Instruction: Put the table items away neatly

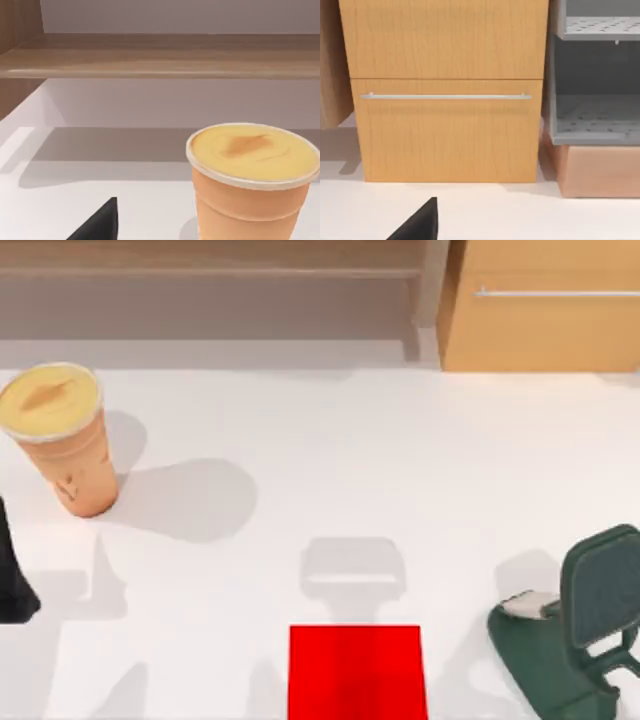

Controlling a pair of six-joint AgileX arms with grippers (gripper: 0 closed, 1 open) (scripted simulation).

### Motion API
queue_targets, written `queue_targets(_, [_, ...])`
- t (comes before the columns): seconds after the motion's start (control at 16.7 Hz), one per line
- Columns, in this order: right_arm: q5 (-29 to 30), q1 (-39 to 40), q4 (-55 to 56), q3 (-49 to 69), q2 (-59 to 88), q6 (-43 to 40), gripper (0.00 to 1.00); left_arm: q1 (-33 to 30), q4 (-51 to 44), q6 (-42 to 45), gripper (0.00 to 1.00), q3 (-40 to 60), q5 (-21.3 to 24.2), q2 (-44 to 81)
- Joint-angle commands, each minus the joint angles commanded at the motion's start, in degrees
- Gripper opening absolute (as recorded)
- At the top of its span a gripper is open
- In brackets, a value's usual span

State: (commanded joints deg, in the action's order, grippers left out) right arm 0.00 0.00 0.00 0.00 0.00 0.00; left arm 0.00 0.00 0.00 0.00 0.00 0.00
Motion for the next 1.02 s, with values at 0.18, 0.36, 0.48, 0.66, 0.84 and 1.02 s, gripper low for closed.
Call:
queue_targets(0.18, [0.0,-0.12,-0.42,0.37,0.57,-0.33,1.0,0.0,0.0,0.0,1.0,0.0,0.0,0.0])
queue_targets(0.36, [-0.03,-1.0,-4.19,3.88,5.64,-2.87,1.0,0.0,0.0,0.0,1.0,0.0,0.0,0.0])
queue_targets(0.48, [-0.06,-1.75,-8.72,8.11,11.53,-5.13,1.0,0.0,0.0,0.0,1.0,0.0,0.0,0.0])
queue_targets(0.66, [-0.09,-2.87,-17.24,15.76,23.3,-8.63,1.0,0.0,0.0,0.0,1.0,0.0,0.0,0.0])
queue_targets(0.84, [-0.1,-3.83,-23.67,21.58,33.94,-12.15,1.0,0.0,0.0,0.0,1.0,0.0,0.0,0.0])
queue_targets(1.02, [-0.13,-4.94,-30.2,27.67,42.65,-15.47,1.0,0.0,0.0,0.0,1.0,0.0,0.0,0.0])
